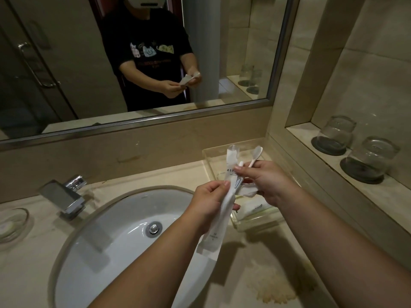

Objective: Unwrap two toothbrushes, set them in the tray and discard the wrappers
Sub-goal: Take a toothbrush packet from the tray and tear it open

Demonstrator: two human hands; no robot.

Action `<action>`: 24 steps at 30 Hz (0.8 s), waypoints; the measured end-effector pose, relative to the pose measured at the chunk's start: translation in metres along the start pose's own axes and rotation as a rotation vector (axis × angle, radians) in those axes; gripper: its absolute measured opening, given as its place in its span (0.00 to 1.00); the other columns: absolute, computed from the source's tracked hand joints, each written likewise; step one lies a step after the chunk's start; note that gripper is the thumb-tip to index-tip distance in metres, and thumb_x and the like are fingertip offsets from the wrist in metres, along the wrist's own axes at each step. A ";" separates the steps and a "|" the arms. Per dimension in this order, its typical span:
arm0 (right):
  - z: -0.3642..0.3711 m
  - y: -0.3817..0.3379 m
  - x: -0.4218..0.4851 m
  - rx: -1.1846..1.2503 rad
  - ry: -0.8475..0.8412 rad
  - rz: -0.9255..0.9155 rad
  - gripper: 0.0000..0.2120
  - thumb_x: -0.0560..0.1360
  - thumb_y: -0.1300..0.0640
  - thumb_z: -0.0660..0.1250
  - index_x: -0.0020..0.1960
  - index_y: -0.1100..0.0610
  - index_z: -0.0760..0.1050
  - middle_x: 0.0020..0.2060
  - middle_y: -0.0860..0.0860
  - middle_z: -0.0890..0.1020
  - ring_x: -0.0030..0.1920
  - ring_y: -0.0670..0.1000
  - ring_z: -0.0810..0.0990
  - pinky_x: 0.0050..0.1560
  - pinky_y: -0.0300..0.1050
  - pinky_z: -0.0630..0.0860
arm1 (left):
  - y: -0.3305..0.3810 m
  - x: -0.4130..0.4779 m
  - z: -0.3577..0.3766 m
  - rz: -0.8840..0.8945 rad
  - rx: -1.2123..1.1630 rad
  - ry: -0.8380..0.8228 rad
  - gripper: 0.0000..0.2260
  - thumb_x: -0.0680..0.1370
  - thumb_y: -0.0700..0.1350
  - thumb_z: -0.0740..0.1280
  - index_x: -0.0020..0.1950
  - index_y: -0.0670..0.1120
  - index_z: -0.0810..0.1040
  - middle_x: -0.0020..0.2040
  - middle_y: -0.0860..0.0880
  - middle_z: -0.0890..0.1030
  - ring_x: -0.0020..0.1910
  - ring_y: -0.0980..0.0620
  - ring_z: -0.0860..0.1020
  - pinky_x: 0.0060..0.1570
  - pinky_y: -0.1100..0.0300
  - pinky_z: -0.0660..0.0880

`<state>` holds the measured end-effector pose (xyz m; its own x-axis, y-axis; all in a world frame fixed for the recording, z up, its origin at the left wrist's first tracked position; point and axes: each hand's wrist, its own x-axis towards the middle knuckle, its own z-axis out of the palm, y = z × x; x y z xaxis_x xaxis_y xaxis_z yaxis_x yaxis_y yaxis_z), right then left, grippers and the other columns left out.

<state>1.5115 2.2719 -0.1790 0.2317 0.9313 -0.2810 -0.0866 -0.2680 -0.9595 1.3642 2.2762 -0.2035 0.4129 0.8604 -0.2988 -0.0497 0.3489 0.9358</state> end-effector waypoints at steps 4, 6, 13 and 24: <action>-0.012 -0.007 0.008 0.160 0.086 -0.034 0.04 0.68 0.62 0.72 0.36 0.60 0.78 0.23 0.48 0.81 0.25 0.45 0.77 0.25 0.35 0.74 | -0.003 0.002 -0.008 -0.037 -0.008 -0.014 0.11 0.79 0.46 0.61 0.49 0.40 0.79 0.34 0.44 0.80 0.27 0.51 0.81 0.28 0.64 0.75; -0.021 -0.015 0.011 0.187 0.127 -0.034 0.04 0.68 0.62 0.72 0.36 0.60 0.78 0.25 0.48 0.82 0.26 0.44 0.78 0.26 0.34 0.76 | -0.005 0.003 -0.014 -0.045 0.020 -0.005 0.12 0.79 0.47 0.61 0.48 0.41 0.79 0.33 0.45 0.80 0.27 0.51 0.81 0.30 0.62 0.75; -0.042 -0.040 0.019 0.288 0.214 -0.141 0.04 0.68 0.58 0.72 0.38 0.59 0.79 0.25 0.47 0.83 0.27 0.43 0.81 0.28 0.34 0.77 | -0.011 0.007 -0.033 -0.108 0.074 0.025 0.15 0.81 0.49 0.55 0.54 0.42 0.76 0.34 0.48 0.84 0.25 0.51 0.77 0.29 0.62 0.76; -0.056 -0.036 0.004 0.317 0.185 -0.157 0.08 0.70 0.58 0.71 0.33 0.59 0.78 0.24 0.48 0.81 0.26 0.44 0.79 0.28 0.34 0.76 | -0.071 -0.001 0.022 0.054 0.853 -0.310 0.24 0.77 0.53 0.61 0.72 0.49 0.64 0.67 0.45 0.74 0.62 0.46 0.74 0.63 0.54 0.71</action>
<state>1.5704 2.2716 -0.1467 0.4340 0.8870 -0.1576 -0.3247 -0.0092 -0.9458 1.3871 2.2425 -0.2653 0.6616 0.6863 -0.3021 0.5633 -0.1889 0.8044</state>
